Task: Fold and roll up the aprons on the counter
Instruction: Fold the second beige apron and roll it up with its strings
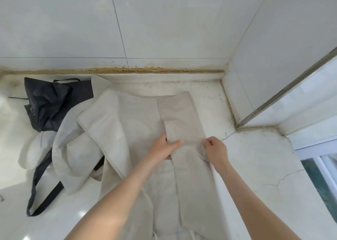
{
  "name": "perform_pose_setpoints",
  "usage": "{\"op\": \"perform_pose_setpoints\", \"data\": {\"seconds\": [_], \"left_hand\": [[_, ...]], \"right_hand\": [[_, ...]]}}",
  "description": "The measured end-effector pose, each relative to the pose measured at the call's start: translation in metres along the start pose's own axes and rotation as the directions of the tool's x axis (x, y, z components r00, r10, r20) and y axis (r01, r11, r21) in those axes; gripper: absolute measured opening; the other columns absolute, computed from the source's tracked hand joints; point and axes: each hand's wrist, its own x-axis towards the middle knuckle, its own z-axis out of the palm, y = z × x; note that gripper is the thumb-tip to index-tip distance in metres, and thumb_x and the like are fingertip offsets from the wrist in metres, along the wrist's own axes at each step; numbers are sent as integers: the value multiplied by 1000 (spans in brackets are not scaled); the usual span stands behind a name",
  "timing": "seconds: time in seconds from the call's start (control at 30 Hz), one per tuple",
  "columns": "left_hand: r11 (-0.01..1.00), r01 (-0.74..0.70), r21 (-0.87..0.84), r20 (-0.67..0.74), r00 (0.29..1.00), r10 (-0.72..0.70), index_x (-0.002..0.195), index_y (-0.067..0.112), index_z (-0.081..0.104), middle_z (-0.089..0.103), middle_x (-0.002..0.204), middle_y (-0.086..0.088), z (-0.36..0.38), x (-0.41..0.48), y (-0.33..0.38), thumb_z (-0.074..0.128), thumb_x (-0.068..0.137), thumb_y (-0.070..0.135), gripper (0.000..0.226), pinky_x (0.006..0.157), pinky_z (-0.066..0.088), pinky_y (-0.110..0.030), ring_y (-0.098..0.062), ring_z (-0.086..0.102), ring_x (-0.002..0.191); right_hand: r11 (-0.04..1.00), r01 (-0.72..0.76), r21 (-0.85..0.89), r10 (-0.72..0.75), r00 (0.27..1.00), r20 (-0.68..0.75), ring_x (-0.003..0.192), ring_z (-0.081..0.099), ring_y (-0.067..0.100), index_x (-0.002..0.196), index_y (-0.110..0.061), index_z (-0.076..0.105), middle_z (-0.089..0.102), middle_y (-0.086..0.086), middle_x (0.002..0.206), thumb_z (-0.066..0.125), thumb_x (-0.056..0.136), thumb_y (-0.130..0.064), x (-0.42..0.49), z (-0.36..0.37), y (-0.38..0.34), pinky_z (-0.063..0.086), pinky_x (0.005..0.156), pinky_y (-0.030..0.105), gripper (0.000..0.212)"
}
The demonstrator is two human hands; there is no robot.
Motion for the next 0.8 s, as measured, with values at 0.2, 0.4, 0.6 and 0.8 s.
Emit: {"op": "perform_pose_setpoints", "data": {"seconds": [0.2,0.4,0.6,0.8], "left_hand": [[796,-145,588,-300,875,381,130,6,43,54,118,-12,10,-17,4,72,81,17,58,90,38,-30,-29,52,111],[240,-480,844,357,836,417,143,29,40,51,122,-9,45,-24,40,44,97,10,50,92,36,-33,-28,48,114],[64,-461,885,442,876,190,105,17,55,59,112,-10,57,-4,61,44,92,9,19,71,31,-27,-27,56,100],[46,-446,894,398,837,374,125,9,48,51,120,-14,78,3,67,38,96,5,31,80,40,-36,-31,51,113]], "right_hand": [[978,-85,191,19,947,322,65,55,16,91,-14,62,61,2,77,64,90,-26,-21,-14,6,44,60,26,12],[994,-38,-104,84,876,475,56,48,9,77,-13,54,54,-4,68,72,82,-25,-52,-37,23,38,53,15,22],[993,-28,-115,71,922,380,57,37,18,63,-15,36,38,-1,64,64,84,-15,-59,-44,40,31,57,27,35],[999,-47,9,43,961,273,59,27,15,68,-15,35,32,-4,65,63,86,-16,-57,-50,55,23,52,25,33]]}}
